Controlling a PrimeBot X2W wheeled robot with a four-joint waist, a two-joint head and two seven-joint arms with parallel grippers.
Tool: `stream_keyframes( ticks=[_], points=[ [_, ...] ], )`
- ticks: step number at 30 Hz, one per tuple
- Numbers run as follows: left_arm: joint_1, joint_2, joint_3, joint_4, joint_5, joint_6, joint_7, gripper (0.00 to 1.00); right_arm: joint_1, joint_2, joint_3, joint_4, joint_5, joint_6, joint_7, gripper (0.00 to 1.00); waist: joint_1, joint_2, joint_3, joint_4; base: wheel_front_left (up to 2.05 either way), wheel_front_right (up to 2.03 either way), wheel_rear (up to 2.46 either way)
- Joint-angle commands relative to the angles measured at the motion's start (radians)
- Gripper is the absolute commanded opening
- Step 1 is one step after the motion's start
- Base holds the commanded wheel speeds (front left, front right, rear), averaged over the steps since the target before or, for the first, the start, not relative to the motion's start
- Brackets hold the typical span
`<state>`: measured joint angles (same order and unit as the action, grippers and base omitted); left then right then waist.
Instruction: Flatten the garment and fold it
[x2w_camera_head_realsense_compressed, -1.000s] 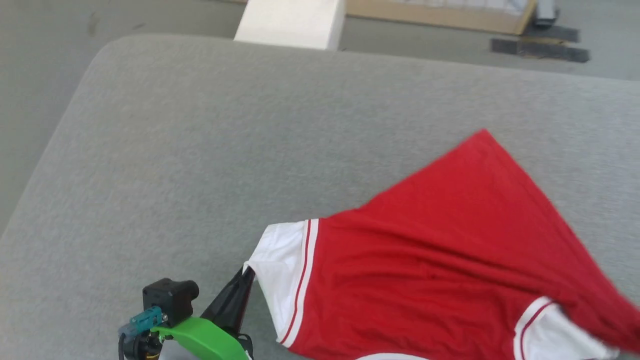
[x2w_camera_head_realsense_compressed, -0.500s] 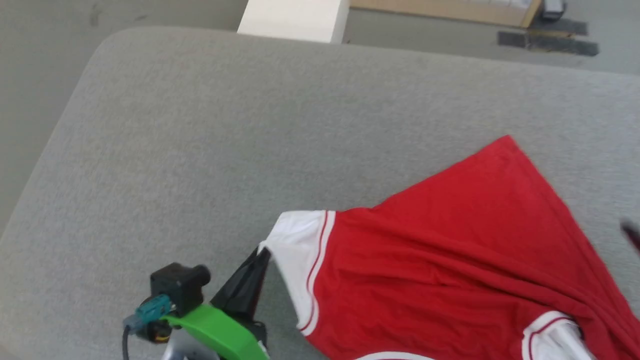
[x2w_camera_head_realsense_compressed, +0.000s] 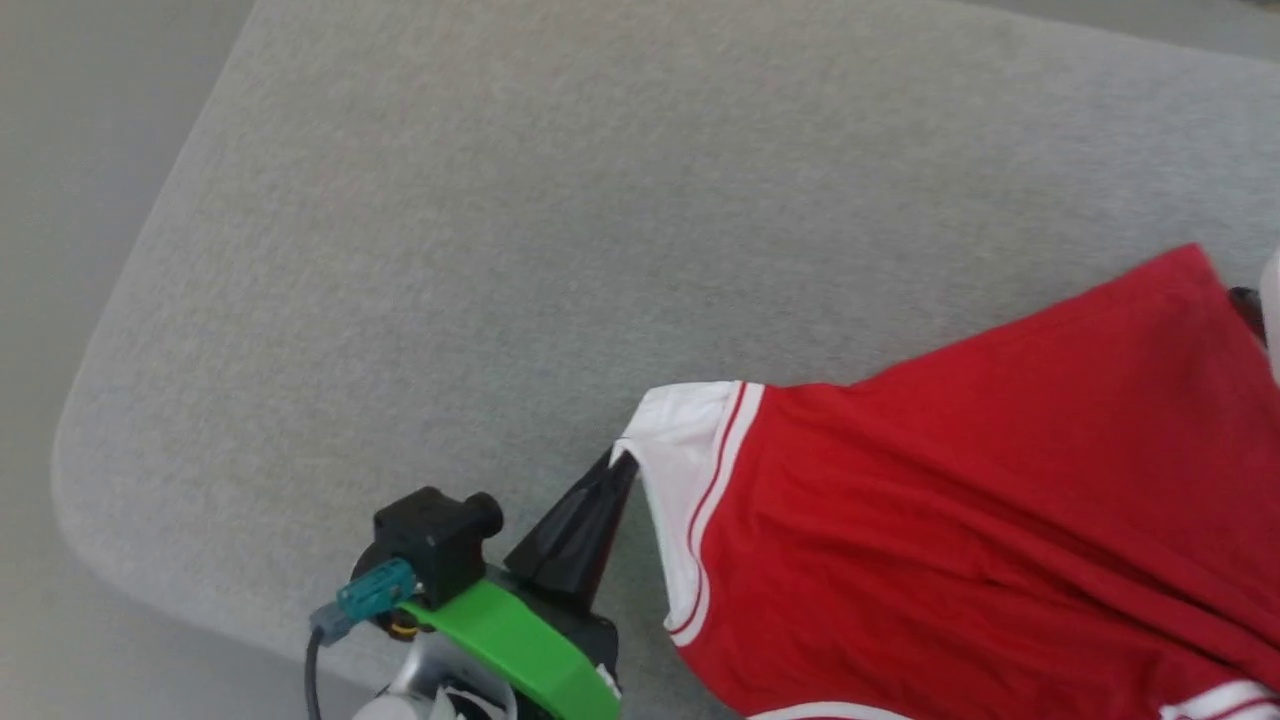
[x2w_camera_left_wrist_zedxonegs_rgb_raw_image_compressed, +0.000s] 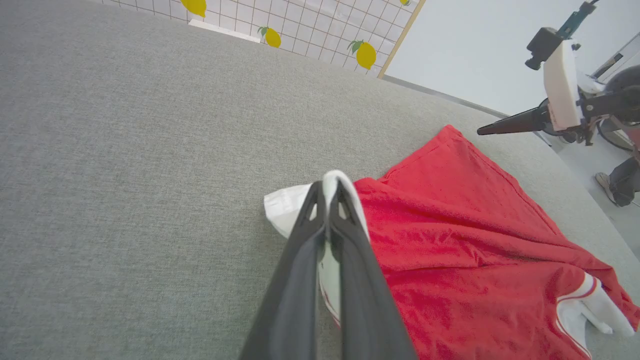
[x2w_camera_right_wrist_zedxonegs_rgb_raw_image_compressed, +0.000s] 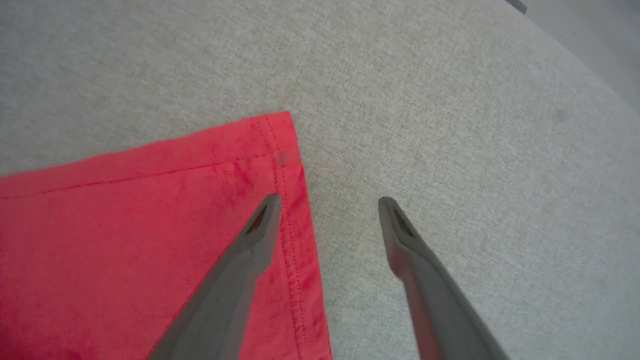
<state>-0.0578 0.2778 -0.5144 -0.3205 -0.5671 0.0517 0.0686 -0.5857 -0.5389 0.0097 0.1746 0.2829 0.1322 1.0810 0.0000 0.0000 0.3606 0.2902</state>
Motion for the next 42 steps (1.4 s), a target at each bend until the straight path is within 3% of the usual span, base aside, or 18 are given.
stream_keyframes(
  ticks=[1,9,10,11,12,19,30,35,42],
  points=[
    [-0.022,-0.010,-0.005,0.007,0.011,-0.009,-0.007,0.00,-0.027,-0.008,0.006,0.032,-0.016,-0.002,-0.007,1.00,0.0000,0.0000,0.073,0.075,0.00,0.00,0.00],
    [-0.045,-0.030,-0.015,0.041,0.004,-0.019,-0.025,0.00,0.004,-0.027,0.084,0.163,-0.009,-0.002,0.030,1.00,0.0000,0.0000,0.089,0.114,0.00,0.00,0.00],
    [-0.046,-0.030,-0.015,0.044,0.003,-0.019,-0.026,0.00,0.016,-0.035,0.101,0.166,-0.002,-0.002,0.040,0.96,0.0000,0.0000,0.088,0.115,0.00,0.00,0.00],
    [-0.048,-0.030,-0.014,0.047,0.002,-0.019,-0.027,0.00,0.030,-0.045,0.120,0.167,0.008,-0.002,0.050,0.03,0.0000,0.0000,0.087,0.115,0.00,0.00,0.00],
    [-0.050,-0.029,-0.011,0.052,0.001,-0.018,-0.029,0.00,0.046,-0.060,0.150,0.163,0.028,-0.002,0.059,0.00,0.0000,0.0000,0.083,0.111,0.00,0.00,0.00],
    [-0.053,-0.013,0.002,0.068,0.000,-0.016,-0.031,0.00,0.024,-0.059,0.144,0.171,0.041,-0.002,-0.039,0.00,0.0000,0.0000,0.030,0.074,0.00,0.00,0.00],
    [-0.015,0.046,0.087,0.058,-0.036,0.018,-0.029,0.00,-0.012,-0.003,0.051,0.172,0.083,-0.002,-0.283,0.00,0.0000,0.0000,-0.165,-0.032,0.00,0.00,0.00],
    [-0.025,0.091,0.163,0.005,-0.043,0.045,-0.030,0.00,0.001,-0.008,0.027,0.098,0.130,-0.002,-0.340,0.00,0.0000,0.0000,-0.246,-0.097,0.00,0.00,0.00],
    [-0.117,0.149,0.295,-0.097,-0.041,0.076,-0.046,0.00,0.009,-0.009,-0.010,-0.097,0.184,-0.002,-0.388,0.00,0.0000,0.0000,-0.292,-0.186,0.00,0.00,0.00]
  ],
)
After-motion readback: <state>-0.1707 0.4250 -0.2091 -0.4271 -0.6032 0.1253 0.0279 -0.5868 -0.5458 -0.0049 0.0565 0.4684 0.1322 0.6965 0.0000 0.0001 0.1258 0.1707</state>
